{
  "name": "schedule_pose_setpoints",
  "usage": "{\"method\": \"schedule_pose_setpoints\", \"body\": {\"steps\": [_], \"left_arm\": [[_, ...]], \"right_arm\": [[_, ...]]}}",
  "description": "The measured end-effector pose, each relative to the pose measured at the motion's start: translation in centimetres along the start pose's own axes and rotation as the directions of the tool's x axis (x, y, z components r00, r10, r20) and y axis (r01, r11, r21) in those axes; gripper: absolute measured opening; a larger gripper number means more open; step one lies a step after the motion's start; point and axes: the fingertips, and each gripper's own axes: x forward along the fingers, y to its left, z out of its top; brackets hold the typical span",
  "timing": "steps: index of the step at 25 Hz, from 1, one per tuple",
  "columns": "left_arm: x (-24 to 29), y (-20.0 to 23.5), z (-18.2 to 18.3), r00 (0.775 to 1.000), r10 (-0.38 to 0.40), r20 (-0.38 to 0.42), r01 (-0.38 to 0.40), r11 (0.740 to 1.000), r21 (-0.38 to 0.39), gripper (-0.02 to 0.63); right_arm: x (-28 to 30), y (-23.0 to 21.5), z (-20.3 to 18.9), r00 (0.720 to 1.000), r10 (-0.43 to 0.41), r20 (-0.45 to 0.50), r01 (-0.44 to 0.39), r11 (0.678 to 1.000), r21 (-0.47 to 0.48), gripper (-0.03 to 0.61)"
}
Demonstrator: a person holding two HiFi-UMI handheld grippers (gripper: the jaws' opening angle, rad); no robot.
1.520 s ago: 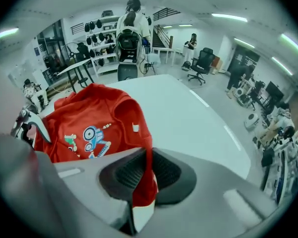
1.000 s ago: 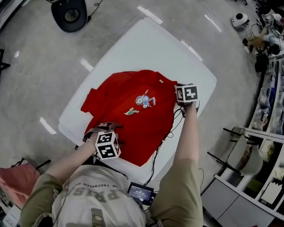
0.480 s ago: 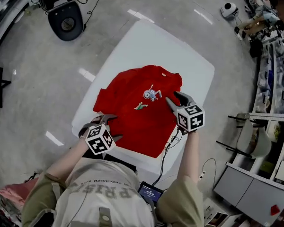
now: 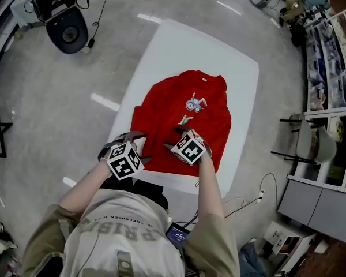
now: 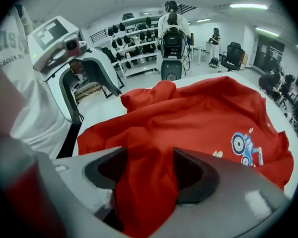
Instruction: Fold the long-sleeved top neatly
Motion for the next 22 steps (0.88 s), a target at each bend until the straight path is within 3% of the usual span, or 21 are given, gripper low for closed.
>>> {"method": "schedule_pose_setpoints", "body": {"steps": [2, 4, 6, 8, 12, 17, 20, 22], "left_arm": [[-0.3, 0.0, -0.5, 1.000, -0.008, 0.004, 0.008, 1.000, 0.007, 0.327], [-0.4, 0.1, -0.7, 1.000, -0.013, 0.013, 0.012, 1.000, 0.018, 0.327], [-0.7, 0.1, -0.8, 1.000, -0.015, 0.025, 0.015, 1.000, 0.026, 0.328], [-1.2, -0.1, -0.9, 0.999, -0.017, 0.036, 0.016, 1.000, 0.021, 0.327], [-1.4, -0.6, -0.6, 0.999, -0.016, 0.040, 0.016, 1.000, 0.011, 0.328], [0.5, -1.9, 0.4, 0.999, -0.007, 0.032, 0.006, 1.000, 0.030, 0.327], [3.0, -3.0, 1.3, 1.000, 0.010, 0.024, -0.012, 0.995, 0.095, 0.327], [4.4, -3.2, 1.9, 1.000, 0.020, 0.017, -0.021, 0.994, 0.107, 0.328]], "right_arm": [[0.0, 0.0, -0.3, 1.000, -0.007, -0.019, 0.008, 1.000, 0.021, 0.278], [-0.8, 0.1, -0.2, 0.998, -0.055, -0.001, 0.055, 0.998, 0.010, 0.164], [-2.4, 0.5, 0.6, 0.987, -0.153, 0.049, 0.154, 0.988, -0.030, 0.099], [-4.8, 1.2, 1.2, 0.958, -0.262, 0.120, 0.268, 0.963, -0.034, 0.044], [-8.0, 3.4, -0.2, 0.893, -0.397, 0.214, 0.384, 0.918, 0.099, 0.021], [-6.0, 6.1, -5.1, 0.882, -0.427, 0.199, 0.387, 0.898, 0.209, 0.021], [-7.0, 6.1, -5.3, 0.836, -0.464, 0.293, 0.395, 0.880, 0.265, 0.021], [-8.7, 5.7, -3.5, 0.788, -0.472, 0.396, 0.392, 0.880, 0.269, 0.021]]}}
